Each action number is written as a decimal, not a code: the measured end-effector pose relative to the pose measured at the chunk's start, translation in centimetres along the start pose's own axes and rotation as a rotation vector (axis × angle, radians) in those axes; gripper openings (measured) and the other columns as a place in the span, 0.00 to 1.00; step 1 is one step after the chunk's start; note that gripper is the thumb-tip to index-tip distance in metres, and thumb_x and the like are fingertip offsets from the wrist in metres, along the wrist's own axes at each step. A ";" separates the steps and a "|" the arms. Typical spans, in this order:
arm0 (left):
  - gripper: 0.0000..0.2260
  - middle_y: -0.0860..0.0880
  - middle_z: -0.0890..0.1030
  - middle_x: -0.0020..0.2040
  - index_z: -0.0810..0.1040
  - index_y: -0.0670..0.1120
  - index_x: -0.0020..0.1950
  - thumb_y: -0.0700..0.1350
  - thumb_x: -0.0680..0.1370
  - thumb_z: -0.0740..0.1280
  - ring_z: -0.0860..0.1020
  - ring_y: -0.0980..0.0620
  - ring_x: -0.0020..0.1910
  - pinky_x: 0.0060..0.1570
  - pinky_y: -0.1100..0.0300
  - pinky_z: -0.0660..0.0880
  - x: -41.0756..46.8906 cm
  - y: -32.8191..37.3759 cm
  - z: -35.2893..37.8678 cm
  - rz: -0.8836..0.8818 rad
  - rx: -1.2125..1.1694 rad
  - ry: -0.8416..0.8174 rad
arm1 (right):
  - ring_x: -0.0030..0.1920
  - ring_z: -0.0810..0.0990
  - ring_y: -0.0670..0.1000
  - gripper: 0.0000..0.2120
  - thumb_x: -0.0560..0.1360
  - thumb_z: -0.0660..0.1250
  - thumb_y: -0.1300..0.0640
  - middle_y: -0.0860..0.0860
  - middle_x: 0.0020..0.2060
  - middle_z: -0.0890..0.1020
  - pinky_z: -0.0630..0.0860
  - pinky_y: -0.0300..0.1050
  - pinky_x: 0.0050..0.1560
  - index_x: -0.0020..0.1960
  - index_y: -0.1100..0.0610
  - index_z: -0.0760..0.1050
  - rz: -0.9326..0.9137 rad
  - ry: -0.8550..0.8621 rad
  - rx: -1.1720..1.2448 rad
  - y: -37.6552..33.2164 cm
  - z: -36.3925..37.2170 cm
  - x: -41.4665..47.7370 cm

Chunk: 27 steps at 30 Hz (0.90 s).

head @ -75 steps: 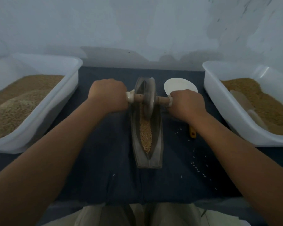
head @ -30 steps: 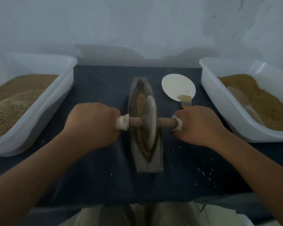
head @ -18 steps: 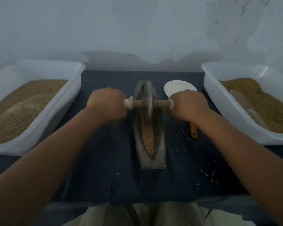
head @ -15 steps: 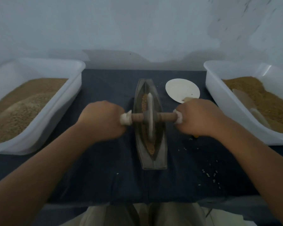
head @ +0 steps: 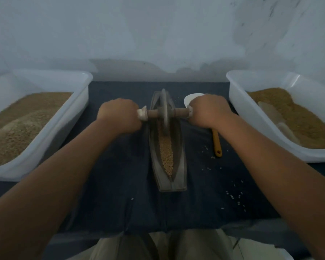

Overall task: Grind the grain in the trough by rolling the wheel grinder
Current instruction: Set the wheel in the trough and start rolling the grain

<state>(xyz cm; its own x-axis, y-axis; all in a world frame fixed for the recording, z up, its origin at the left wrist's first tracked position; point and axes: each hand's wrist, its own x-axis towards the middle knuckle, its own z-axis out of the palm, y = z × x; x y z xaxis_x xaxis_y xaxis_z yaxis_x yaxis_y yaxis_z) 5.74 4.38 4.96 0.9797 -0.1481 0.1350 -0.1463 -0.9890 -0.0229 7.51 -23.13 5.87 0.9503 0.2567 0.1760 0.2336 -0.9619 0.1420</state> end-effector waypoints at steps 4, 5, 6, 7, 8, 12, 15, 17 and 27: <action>0.10 0.56 0.75 0.32 0.74 0.54 0.35 0.58 0.71 0.64 0.74 0.54 0.31 0.30 0.60 0.65 -5.9 -0.7 -0.2 0.175 0.048 0.003 | 0.30 0.79 0.44 0.11 0.68 0.64 0.41 0.46 0.29 0.81 0.74 0.46 0.30 0.37 0.47 0.78 -0.118 -0.393 0.154 0.4 -1.1 -5.9; 0.10 0.57 0.74 0.30 0.73 0.55 0.33 0.59 0.70 0.64 0.72 0.56 0.28 0.28 0.62 0.61 -7.1 -0.9 -0.3 0.211 0.052 0.032 | 0.29 0.79 0.44 0.12 0.65 0.61 0.38 0.43 0.29 0.81 0.74 0.46 0.29 0.39 0.42 0.78 -0.143 -0.458 0.192 0.5 -1.5 -7.3; 0.11 0.57 0.72 0.28 0.72 0.55 0.32 0.60 0.69 0.63 0.70 0.58 0.27 0.27 0.63 0.59 -7.8 -1.0 -0.3 0.238 0.051 0.058 | 0.29 0.79 0.43 0.13 0.63 0.59 0.35 0.41 0.30 0.81 0.73 0.45 0.29 0.40 0.37 0.77 -0.160 -0.481 0.214 0.6 -1.7 -8.2; 0.11 0.57 0.72 0.27 0.71 0.55 0.32 0.61 0.69 0.63 0.69 0.58 0.26 0.27 0.63 0.59 -7.7 -1.1 -0.2 0.251 0.056 0.070 | 0.29 0.79 0.43 0.14 0.62 0.58 0.34 0.43 0.30 0.81 0.72 0.45 0.30 0.40 0.37 0.77 -0.156 -0.468 0.219 0.7 -1.5 -8.6; 0.12 0.57 0.72 0.27 0.72 0.55 0.31 0.61 0.69 0.62 0.70 0.58 0.26 0.27 0.63 0.59 -7.2 -1.1 -0.1 0.244 0.060 0.061 | 0.30 0.78 0.44 0.14 0.63 0.58 0.34 0.46 0.29 0.80 0.72 0.46 0.30 0.38 0.41 0.77 -0.133 -0.420 0.199 0.6 -1.2 -8.5; 0.15 0.54 0.77 0.35 0.76 0.52 0.35 0.61 0.74 0.62 0.76 0.49 0.34 0.34 0.56 0.70 -1.9 -0.6 0.5 0.067 0.023 0.003 | 0.31 0.74 0.47 0.12 0.74 0.63 0.43 0.46 0.30 0.77 0.63 0.42 0.30 0.35 0.48 0.75 -0.021 -0.039 0.010 -0.2 0.4 -3.7; 0.13 0.52 0.78 0.37 0.77 0.51 0.38 0.59 0.73 0.64 0.76 0.47 0.35 0.38 0.55 0.72 0.6 -0.6 0.7 -0.037 -0.006 0.041 | 0.34 0.76 0.52 0.09 0.72 0.65 0.46 0.47 0.33 0.77 0.60 0.42 0.31 0.37 0.50 0.76 0.021 0.063 -0.045 -0.8 0.1 0.3; 0.11 0.52 0.79 0.40 0.78 0.51 0.40 0.58 0.72 0.66 0.77 0.46 0.38 0.40 0.55 0.73 0.4 -0.6 0.7 -0.049 -0.059 -0.029 | 0.35 0.78 0.54 0.09 0.70 0.64 0.45 0.47 0.34 0.77 0.66 0.44 0.33 0.37 0.50 0.74 -0.001 0.058 -0.040 -1.0 -0.7 0.6; 0.15 0.56 0.73 0.30 0.73 0.55 0.34 0.64 0.70 0.60 0.69 0.55 0.28 0.28 0.61 0.60 -8.1 -1.4 0.8 0.152 0.046 0.024 | 0.29 0.77 0.43 0.16 0.67 0.60 0.36 0.44 0.27 0.78 0.69 0.43 0.28 0.34 0.46 0.76 -0.094 -0.274 0.108 -0.1 -1.5 -8.2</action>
<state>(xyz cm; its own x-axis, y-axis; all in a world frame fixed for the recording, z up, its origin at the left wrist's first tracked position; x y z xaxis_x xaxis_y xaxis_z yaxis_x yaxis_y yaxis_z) -1.88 6.96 3.06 0.9433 -0.2962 0.1500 -0.2853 -0.9542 -0.0899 -0.62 -24.97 5.82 0.9403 0.3243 -0.1038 0.3295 -0.9434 0.0378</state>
